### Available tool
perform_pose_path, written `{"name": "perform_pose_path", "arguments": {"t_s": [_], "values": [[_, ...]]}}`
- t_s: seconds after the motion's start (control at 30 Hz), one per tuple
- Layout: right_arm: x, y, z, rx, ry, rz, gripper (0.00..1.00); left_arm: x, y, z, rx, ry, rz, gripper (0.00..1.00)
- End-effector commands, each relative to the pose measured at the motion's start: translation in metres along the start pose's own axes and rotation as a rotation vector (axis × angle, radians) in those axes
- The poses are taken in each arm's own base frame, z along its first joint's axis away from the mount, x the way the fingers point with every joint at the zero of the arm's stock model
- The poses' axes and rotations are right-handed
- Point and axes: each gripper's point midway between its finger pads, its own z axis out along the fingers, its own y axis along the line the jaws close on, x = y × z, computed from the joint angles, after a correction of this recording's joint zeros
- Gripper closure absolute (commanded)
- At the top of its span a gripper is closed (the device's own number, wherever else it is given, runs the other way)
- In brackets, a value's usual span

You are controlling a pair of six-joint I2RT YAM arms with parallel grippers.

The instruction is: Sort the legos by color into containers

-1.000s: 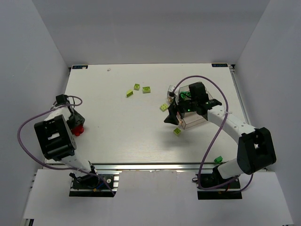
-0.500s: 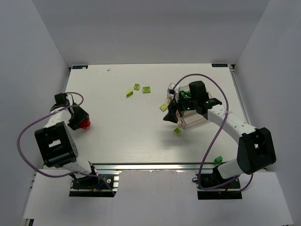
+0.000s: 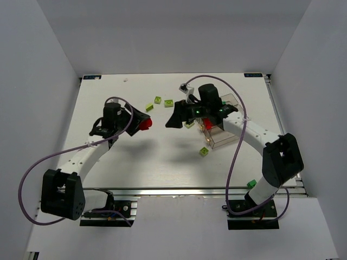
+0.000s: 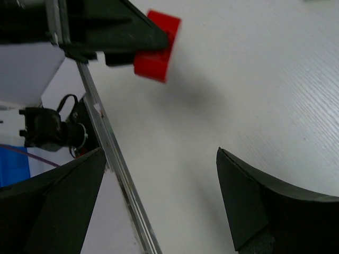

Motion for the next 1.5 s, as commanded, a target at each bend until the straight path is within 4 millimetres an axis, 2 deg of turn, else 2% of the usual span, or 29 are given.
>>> {"name": "perform_pose_path", "arguments": {"t_s": [0.0,0.17,0.43,0.6,0.7,0.97,1.1,1.27,1.3,1.37,1.4,1.47], "values": [[-0.049,0.016,0.009,0.041,-0.13,0.055,0.11,-0.003,-0.045,0.006,0.083,-0.053,-0.105,0.81],[-0.048,0.016,0.026,0.101,-0.139,0.014,0.11,0.011,-0.055,0.019,0.052,-0.017,-0.146,0.81],[-0.034,0.014,0.041,0.126,-0.115,0.011,0.11,0.023,-0.061,0.021,0.062,0.023,-0.189,0.81],[-0.041,0.011,0.046,0.132,-0.14,-0.02,0.11,0.027,-0.068,0.021,0.088,0.046,-0.203,0.81],[-0.046,0.009,0.048,0.135,-0.15,-0.036,0.13,0.03,-0.071,0.021,0.099,0.06,-0.208,0.81],[-0.049,0.009,0.061,0.096,-0.145,-0.041,0.28,0.038,-0.074,0.02,0.123,0.087,-0.231,0.82],[-0.052,0.01,0.063,0.085,-0.158,-0.043,0.32,0.04,-0.071,0.021,0.119,0.093,-0.231,0.82],[-0.052,0.012,0.064,0.073,-0.156,-0.029,0.47,0.042,-0.07,0.022,0.119,0.1,-0.236,0.82],[-0.053,0.014,0.063,0.068,-0.16,-0.031,0.55,0.042,-0.069,0.022,0.115,0.098,-0.237,0.81],[-0.054,0.016,0.062,0.06,-0.171,-0.036,0.64,0.043,-0.068,0.023,0.116,0.099,-0.237,0.8],[-0.054,0.016,0.062,0.057,-0.173,-0.037,0.73,0.043,-0.068,0.023,0.116,0.101,-0.236,0.77],[-0.053,0.015,0.063,0.054,-0.168,-0.033,0.84,0.044,-0.067,0.024,0.112,0.104,-0.237,0.64]]}}
